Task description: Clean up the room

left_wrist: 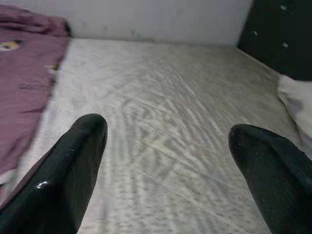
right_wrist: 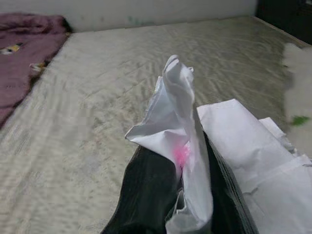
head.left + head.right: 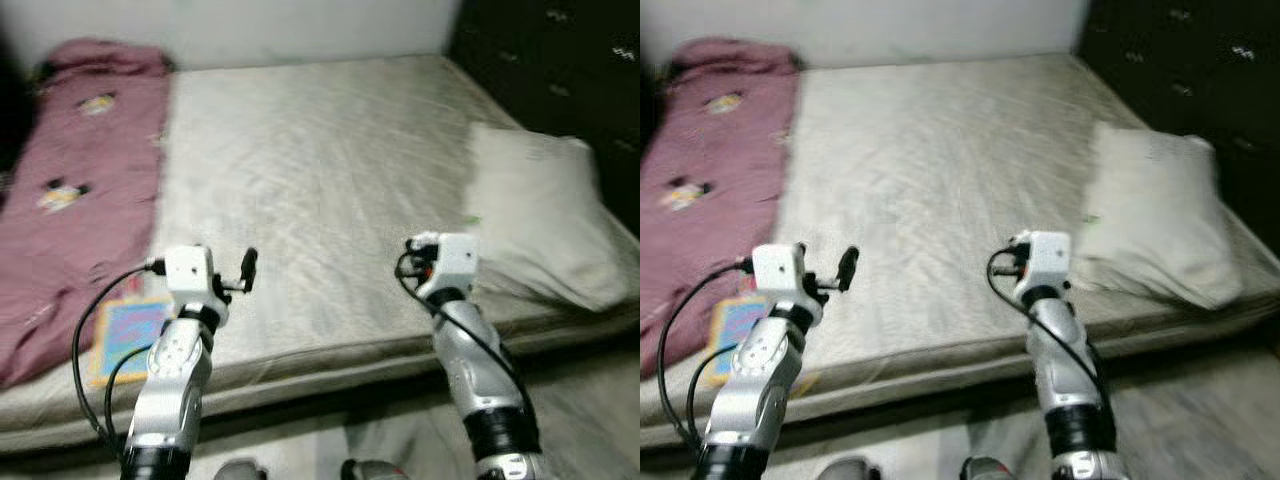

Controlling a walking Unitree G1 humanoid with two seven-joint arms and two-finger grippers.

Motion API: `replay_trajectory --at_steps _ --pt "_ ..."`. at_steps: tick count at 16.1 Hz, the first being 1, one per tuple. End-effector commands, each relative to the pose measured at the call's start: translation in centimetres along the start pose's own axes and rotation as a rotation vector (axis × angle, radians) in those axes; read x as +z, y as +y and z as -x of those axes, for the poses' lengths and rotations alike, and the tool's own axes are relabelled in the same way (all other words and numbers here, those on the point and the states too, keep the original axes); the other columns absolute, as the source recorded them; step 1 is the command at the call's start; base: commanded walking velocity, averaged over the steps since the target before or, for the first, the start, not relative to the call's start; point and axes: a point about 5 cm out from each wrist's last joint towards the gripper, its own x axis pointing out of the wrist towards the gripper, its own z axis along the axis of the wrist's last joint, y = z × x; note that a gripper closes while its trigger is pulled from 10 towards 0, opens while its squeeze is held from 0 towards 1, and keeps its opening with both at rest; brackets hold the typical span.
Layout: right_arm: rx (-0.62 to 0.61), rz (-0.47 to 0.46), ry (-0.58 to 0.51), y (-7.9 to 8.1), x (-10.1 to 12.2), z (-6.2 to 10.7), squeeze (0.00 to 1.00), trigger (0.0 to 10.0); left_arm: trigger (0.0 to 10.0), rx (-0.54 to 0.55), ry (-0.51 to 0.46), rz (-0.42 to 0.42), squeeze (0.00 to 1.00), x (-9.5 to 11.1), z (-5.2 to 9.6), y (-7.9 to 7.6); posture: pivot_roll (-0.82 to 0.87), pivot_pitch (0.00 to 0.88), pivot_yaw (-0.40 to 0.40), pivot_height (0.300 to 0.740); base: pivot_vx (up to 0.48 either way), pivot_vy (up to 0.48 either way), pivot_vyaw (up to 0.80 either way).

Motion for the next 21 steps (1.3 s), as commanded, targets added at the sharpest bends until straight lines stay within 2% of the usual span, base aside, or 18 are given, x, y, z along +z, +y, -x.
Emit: replay_trajectory --at_steps 1,3,13,18,21 --pt "0.014 -0.011 -0.002 0.67 0.08 -0.23 0.0 10.0 10.0 0.012 0.009 -0.009 0.0 -0.04 0.04 0.6 -0.06 0.0 0.012 0.74 0.0 0.48 -0.56" --pt "0.014 -0.013 -0.005 0.66 0.13 -0.25 0.0 10.0 10.0 0.012 0.008 -0.008 0.0 0.0 -0.02 0.62 -0.06 0.0 0.013 0.74 0.0 0.48 -0.57" --pt "0.034 -0.001 -0.008 0.72 0.08 -0.35 0.0 10.0 10.0 0.006 -0.002 -0.004 0.0 0.05 -0.15 0.22 -0.06 0.0 0.006 0.74 0.0 0.477 0.0" --pt "0.048 0.015 -0.014 0.87 0.13 -0.34 0.0 10.0 10.0 0.009 0.002 -0.006 0.0 0.01 -0.11 0.19 -0.06 0.0 0.007 0.74 0.0 0.0 0.0" --pt "0.058 0.027 -0.021 0.98 0.18 -0.28 0.0 10.0 10.0 0.01 0.012 0.006 0.0 -0.11 -0.12 0.14 -0.06 0.0 0.008 0.74 0.0 0.48 0.67"
